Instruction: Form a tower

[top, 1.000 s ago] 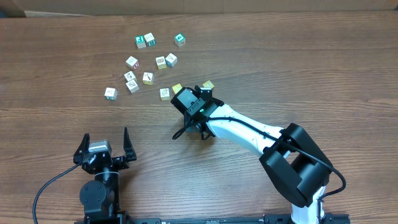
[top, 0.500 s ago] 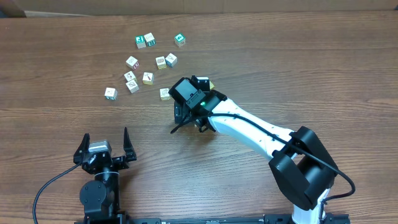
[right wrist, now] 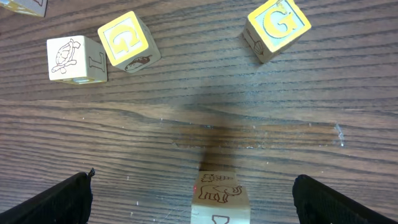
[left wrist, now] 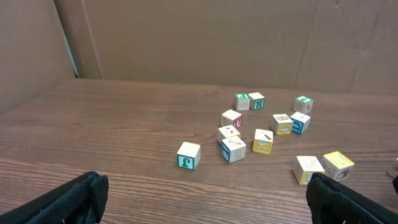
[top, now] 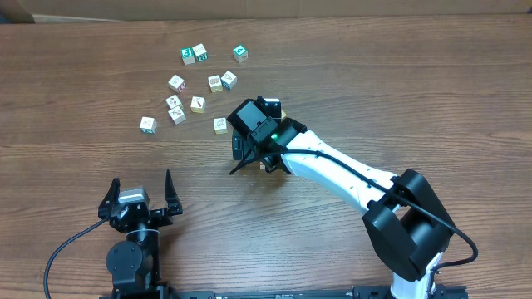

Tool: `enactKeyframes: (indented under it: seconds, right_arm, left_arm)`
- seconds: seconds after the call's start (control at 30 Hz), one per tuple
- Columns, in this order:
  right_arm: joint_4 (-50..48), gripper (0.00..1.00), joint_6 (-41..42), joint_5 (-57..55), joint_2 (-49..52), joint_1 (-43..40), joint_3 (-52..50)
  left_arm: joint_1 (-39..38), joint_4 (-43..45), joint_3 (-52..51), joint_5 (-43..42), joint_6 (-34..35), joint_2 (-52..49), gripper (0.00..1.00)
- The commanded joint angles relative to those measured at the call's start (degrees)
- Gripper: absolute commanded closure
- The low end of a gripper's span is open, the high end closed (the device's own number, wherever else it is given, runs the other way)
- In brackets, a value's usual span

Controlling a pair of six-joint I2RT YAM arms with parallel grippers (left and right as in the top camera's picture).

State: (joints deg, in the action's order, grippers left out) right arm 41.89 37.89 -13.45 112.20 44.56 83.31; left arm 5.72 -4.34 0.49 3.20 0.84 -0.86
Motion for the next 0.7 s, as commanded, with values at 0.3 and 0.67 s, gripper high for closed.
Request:
enactKeyframes:
  seconds: [0.3,0.67]
  right_arm:
    - [1.99,0.04,-0.92,0.20,-2.60,-0.28,1.68]
    - [3.69,0.09,-0.90,2.56,-2.14,-0.26,1.40]
  left_arm:
    - [-0.11,0.11,-0.20,-0.07,-1.27,0.59,0.01]
    - [-0.11,0.11,-0.20,-0.07,-1.29,0.59,0.00]
